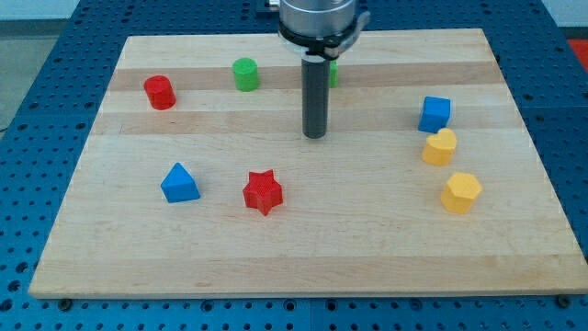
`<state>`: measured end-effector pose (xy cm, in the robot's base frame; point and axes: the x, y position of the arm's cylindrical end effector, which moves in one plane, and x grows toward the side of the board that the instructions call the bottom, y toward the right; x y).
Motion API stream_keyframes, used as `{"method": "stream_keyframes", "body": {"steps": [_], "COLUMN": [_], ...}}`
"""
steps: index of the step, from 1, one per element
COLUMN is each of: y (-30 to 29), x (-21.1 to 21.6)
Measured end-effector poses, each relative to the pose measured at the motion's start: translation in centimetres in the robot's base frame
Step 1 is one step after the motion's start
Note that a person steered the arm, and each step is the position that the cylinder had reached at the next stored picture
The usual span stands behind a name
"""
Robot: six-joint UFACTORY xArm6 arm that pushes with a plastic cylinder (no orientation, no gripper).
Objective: Move the red star towards the bottom right side
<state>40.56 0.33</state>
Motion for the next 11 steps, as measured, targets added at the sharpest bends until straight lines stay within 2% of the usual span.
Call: {"method": "stream_keyframes", "body": {"steps": [1,3,4,5,6,9,10,11], "y": [-5.5,-9.9,-7.6,0.5,5.9,7.4,13.7,12.2], "x": [0.3,7.1,10.3,13.3,14.9,14.9,17.0,17.4]}}
